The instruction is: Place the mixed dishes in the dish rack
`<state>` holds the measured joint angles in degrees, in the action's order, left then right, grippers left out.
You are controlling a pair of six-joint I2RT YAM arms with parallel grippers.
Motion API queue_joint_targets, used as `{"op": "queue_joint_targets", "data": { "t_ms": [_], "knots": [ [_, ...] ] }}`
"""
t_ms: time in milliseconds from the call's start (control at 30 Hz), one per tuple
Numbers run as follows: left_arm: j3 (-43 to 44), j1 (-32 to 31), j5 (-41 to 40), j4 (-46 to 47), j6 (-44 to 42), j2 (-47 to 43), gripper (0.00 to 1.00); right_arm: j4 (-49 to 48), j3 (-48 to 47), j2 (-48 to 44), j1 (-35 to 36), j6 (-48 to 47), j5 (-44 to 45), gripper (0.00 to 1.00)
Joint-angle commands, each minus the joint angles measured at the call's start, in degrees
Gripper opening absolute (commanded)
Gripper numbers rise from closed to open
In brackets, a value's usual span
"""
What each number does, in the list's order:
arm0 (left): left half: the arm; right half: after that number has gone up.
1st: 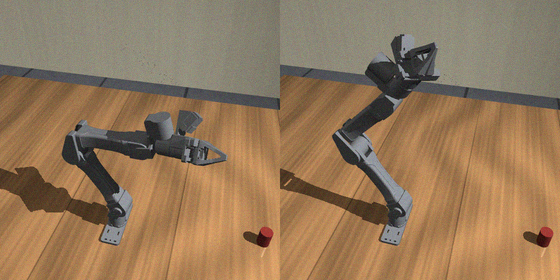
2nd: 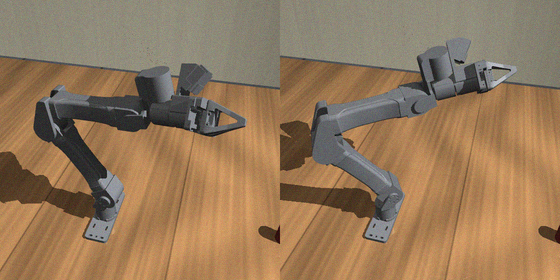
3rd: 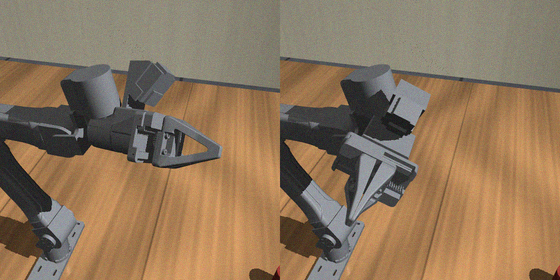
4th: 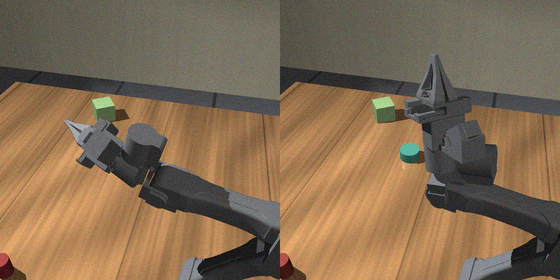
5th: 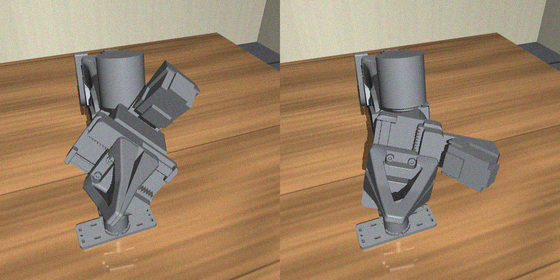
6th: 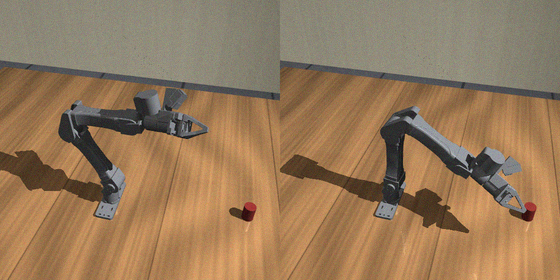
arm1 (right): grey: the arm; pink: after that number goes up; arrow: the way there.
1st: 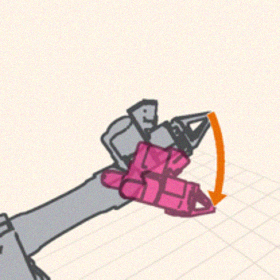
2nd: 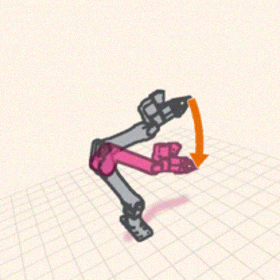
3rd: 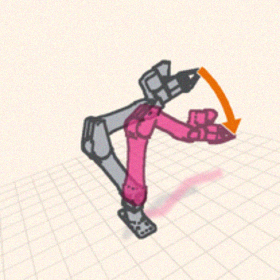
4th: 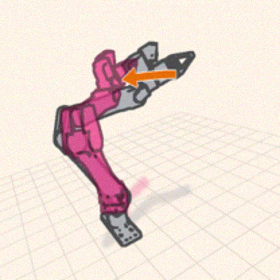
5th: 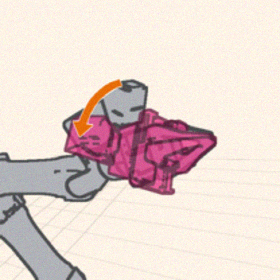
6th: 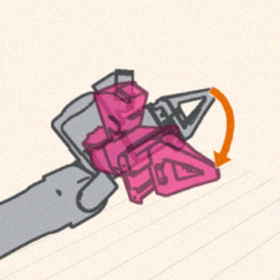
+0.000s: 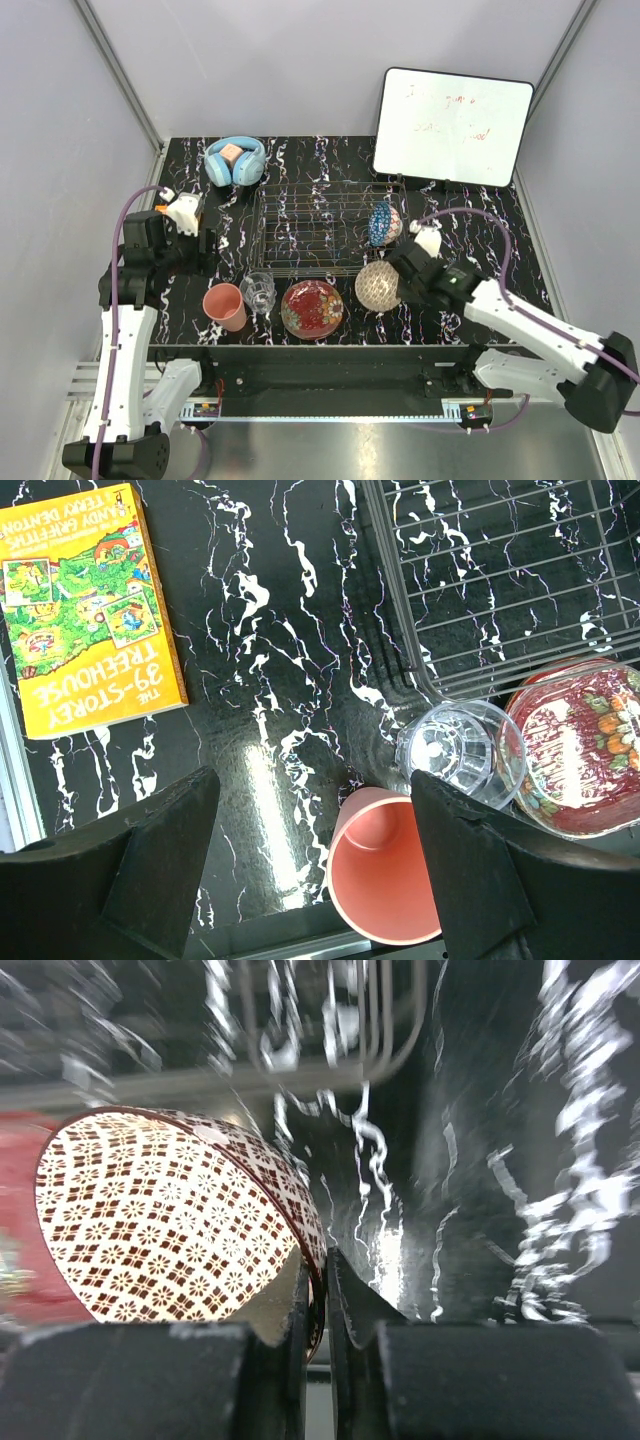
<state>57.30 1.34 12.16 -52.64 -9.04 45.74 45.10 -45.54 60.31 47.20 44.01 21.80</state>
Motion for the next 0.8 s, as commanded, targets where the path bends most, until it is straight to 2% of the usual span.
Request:
{"op": "queue_joint_targets", "data": {
  "t_ms": [0,67,167,267,367,567,767],
  "knots": [
    [0.01,0.15,-0.65,2.19,-0.28,-0.21,0.81,9.71,-15.17,-3.19,2.02,-4.10,13.67,0.00],
    [-0.17,0.24,-0.56,2.37,-0.19,-0.21,0.81,12.54,-21.74,-0.05,1.93,-5.33,17.73,0.00],
    [-0.43,0.24,-0.39,2.46,-0.10,-0.21,0.81,19.22,-29.42,7.87,1.93,-6.73,31.84,0.00],
    [-0.70,0.24,-0.47,2.46,-0.01,-0.56,0.81,23.79,-34.52,16.83,1.93,-7.71,42.05,0.00],
    [-0.87,0.24,-1.00,2.37,-0.28,-0.91,0.81,31.68,-39.18,25.27,1.93,-3.95,47.00,0.00],
    [-1.40,0.15,-1.00,2.46,-0.80,-1.44,0.82,41.19,-43.58,36.18,2.02,1.33,50.96,0.00],
    [-1.75,0.24,-0.65,2.81,-0.63,-1.26,0.82,41.91,-43.50,39.35,2.81,1.08,50.44,0.00]
  ]
}}
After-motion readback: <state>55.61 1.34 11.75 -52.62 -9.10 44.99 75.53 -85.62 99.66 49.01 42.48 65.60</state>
